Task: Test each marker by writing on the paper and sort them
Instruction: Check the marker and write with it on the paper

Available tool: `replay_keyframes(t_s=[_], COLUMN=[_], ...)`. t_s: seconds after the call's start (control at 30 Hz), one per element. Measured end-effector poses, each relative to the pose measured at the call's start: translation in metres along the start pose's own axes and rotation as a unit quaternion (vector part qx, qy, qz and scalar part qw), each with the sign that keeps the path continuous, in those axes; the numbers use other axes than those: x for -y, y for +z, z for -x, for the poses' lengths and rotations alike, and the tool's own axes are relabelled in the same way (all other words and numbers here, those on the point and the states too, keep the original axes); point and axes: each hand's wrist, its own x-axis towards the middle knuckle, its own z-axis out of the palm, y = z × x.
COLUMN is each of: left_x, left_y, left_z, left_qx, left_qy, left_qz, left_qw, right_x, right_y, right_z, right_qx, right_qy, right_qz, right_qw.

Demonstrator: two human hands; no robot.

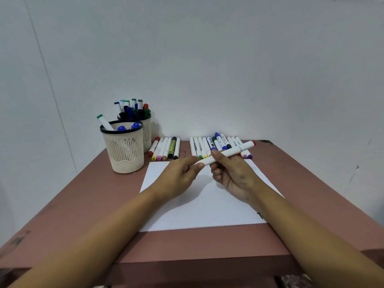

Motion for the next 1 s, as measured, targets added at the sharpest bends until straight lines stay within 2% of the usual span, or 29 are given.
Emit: replay_keyframes(t_s=[0.2, 0.27, 0.33, 0.37, 0.4, 0.43, 0.47, 0.5, 0.53, 0.57, 0.63, 0.73, 0.87, 0.93, 1.0], left_x=[0.002, 0.007, 0.015, 0.017, 0.019, 0.02, 0.019, 0.018, 0.017, 0.015, 0.013, 0.014, 0.014, 0.014, 0.019], left_y=[-0.003, -0.008, -0.016, -0.02, -0.023, -0.025, -0.026, -0.025, -0.024, -0.023, -0.023, -0.024, -0.024, -0.023, -0.023], left_z=[-0.007, -0.01, -0.01, -0.01, -0.01, -0.01, -0.009, -0.009, -0.008, -0.008, -0.008, -0.007, -0.007, -0.007, -0.006], left_qx=[-0.019, -0.058, -0.092, -0.101, -0.104, -0.1, -0.091, -0.079, -0.068, -0.059, -0.047, -0.037, -0.034, -0.061, -0.082], left_qy=[-0.076, -0.113, -0.144, -0.159, -0.173, -0.183, -0.19, -0.194, -0.196, -0.197, -0.2, -0.206, -0.203, -0.172, -0.129], left_qz=[0.121, 0.183, 0.21, 0.209, 0.202, 0.198, 0.199, 0.204, 0.209, 0.216, 0.236, 0.275, 0.288, 0.211, 0.04], left_qw=[0.99, 0.975, 0.963, 0.96, 0.958, 0.958, 0.957, 0.956, 0.956, 0.954, 0.95, 0.938, 0.935, 0.96, 0.987], right_x=[0.008, 0.013, 0.013, 0.009, 0.005, 0.0, -0.004, -0.007, -0.01, -0.013, -0.015, -0.015, -0.016, -0.016, -0.015], right_y=[0.006, 0.004, -0.001, -0.004, -0.01, -0.015, -0.019, -0.022, -0.025, -0.026, -0.023, -0.023, -0.02, -0.019, -0.02], right_z=[0.001, 0.002, 0.002, 0.001, -0.001, -0.004, -0.007, -0.011, -0.014, -0.017, -0.018, -0.016, -0.013, -0.012, -0.012], right_qx=[-0.047, -0.094, -0.147, -0.169, -0.181, -0.172, -0.142, -0.107, -0.076, -0.055, -0.033, 0.0, 0.01, 0.001, -0.02], right_qy=[-0.017, 0.005, -0.041, -0.115, -0.224, -0.339, -0.414, -0.447, -0.458, -0.456, -0.443, -0.428, -0.407, -0.402, -0.392], right_qz=[0.092, 0.145, 0.227, 0.302, 0.401, 0.488, 0.549, 0.592, 0.618, 0.635, 0.637, 0.612, 0.599, 0.604, 0.616], right_qw=[0.994, 0.985, 0.962, 0.931, 0.87, 0.786, 0.712, 0.662, 0.634, 0.622, 0.63, 0.665, 0.69, 0.689, 0.683])
